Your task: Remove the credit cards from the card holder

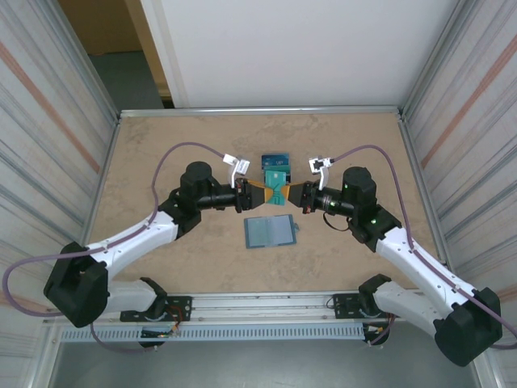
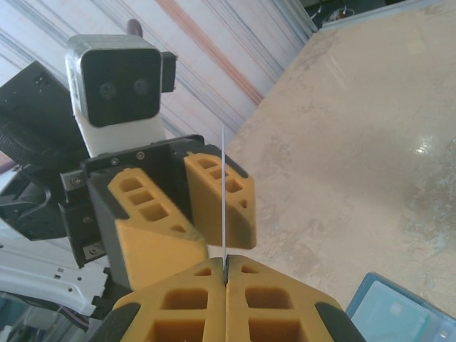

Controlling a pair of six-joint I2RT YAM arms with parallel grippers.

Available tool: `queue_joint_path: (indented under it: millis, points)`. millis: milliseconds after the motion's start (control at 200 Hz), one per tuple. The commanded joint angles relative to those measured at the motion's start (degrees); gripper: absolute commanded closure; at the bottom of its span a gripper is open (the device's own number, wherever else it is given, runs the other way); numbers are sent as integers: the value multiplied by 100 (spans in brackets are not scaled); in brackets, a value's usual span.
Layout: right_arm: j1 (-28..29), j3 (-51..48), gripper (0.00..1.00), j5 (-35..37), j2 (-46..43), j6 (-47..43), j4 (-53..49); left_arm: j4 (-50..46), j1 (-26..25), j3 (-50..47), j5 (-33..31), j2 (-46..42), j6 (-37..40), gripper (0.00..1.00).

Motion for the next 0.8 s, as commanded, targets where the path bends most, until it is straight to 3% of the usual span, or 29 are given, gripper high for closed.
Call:
queue_joint_path:
  millis: [0,105,180,241,306,366,596,797]
  points:
    - [61,31,100,-159,-153,117,175,253,-7,-4,215,23,15,81]
    - [70,22,96,-184,-181,102,282,308,-7,-15,276,-14,-13,100]
    - [70,-11,88,-163,-204,93,379,311,-6,-22,286,-86,4,100]
    - [62,-49,76,-137,-223,104,489,327,-5,-43,245,-161,14,100]
    - [70,-128,55,-28,-278,170,640,428,-2,-117,96,-278,-1,100]
    - [70,-238,45,161,-353,279,803,654,8,-246,-139,-426,-50,100]
    - [299,-905,38,712,-268,1095,2525,1563,12,-685,-1246,-989,-432,100]
    - [934,-640,39,958,520,924,3314,2145,3,-781,-1667,-1005,-864,100]
